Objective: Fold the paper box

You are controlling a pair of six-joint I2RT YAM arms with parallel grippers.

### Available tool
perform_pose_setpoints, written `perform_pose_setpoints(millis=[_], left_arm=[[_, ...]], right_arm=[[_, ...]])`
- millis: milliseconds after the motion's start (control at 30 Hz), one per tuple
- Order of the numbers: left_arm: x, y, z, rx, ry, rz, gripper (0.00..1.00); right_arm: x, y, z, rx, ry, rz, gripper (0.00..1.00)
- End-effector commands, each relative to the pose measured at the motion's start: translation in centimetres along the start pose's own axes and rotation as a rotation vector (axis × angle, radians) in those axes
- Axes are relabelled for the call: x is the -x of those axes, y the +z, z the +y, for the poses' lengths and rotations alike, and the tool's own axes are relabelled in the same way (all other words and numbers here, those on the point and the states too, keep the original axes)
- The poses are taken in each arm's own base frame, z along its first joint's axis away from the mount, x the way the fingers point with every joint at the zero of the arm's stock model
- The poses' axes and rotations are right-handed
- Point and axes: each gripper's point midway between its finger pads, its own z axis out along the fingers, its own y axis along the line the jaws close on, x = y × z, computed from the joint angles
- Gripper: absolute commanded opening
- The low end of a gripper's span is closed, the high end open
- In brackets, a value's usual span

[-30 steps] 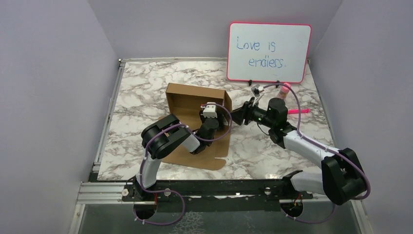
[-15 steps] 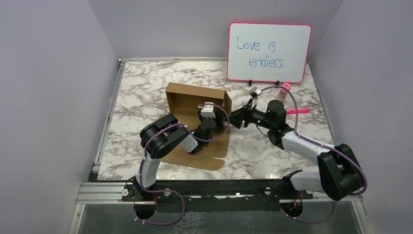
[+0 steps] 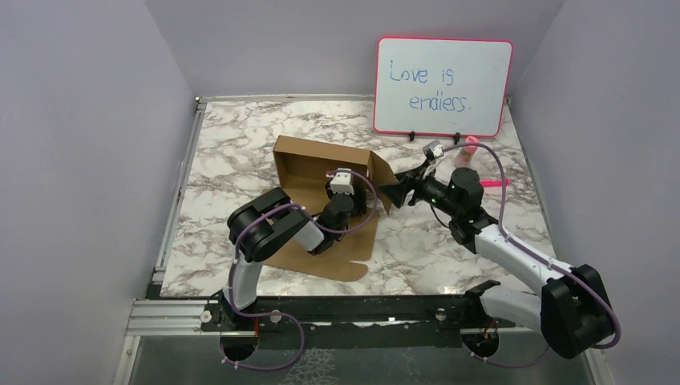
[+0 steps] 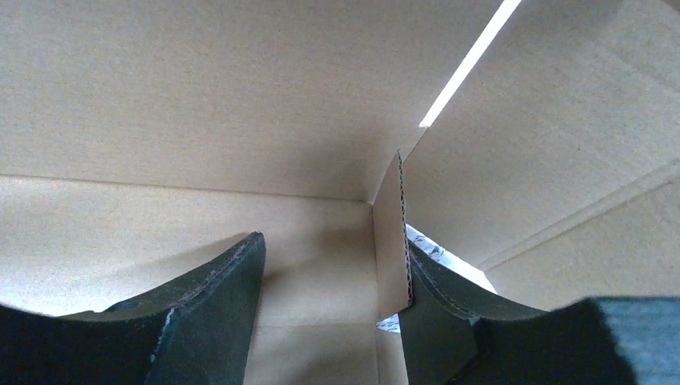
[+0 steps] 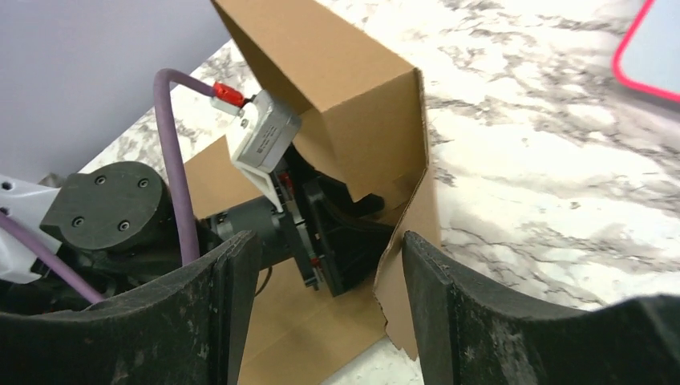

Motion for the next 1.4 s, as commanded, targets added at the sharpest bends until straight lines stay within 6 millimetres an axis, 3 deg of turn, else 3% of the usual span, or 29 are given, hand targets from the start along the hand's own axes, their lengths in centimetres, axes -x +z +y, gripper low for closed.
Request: perform_pose_setpoints(millis=[0, 67, 333, 500, 600, 733, 867, 1167, 1367], left_arm=[[-0.4, -0.6, -0.3, -0.025, -0.009, 0.033, 0.60], [-0.6, -0.6, -0.2, -0.024, -0.006, 0.036, 0.61], [-1.0, -0.4, 0.0, -0.017, 0.005, 0.043, 0.61], [-1.0, -0.4, 0.2, -0.013, 0.001, 0.045, 0.60], [-1.3, -0.4, 0.4, -0.009, 0.000, 0.050, 0.60], [-1.3, -0.3, 0.5, -0.012, -0.007, 0.055, 0.60], [-1.5, -0.3, 0.5, -0.017, -0.010, 0.061, 0.60], [-1.8, -0.1, 0.6, -0.016, -0.022, 0.069, 0.60], [-1.9, -0.1, 0.5, -0.019, -0.026, 0.069, 0.59]], right_arm=[[1.2, -1.0, -1.4, -0.106, -0.057, -0.051, 0.70], [2.3, -1.4, -1.6, -0.136, -0.080, -0.080, 0.70], [6.3, -3.8, -5.5, -0.404, -0.113, -0.196, 0.66], [8.2, -4.5, -7.0, -0.481, -0.104, -0.256, 0.65], [8.5, -4.4, -9.2, -0.554, -0.092, -0.242, 0.64], [6.9, -3.1, -11.3, -0.550, -0.103, -0.169, 0.63], [3.9, -1.1, -11.5, -0.466, -0.094, -0.036, 0.64], [-2.3, 1.2, -8.3, -0.192, 0.001, 0.146, 0.63], [-3.6, 2.0, -5.3, -0.002, 0.083, 0.185, 0.62]])
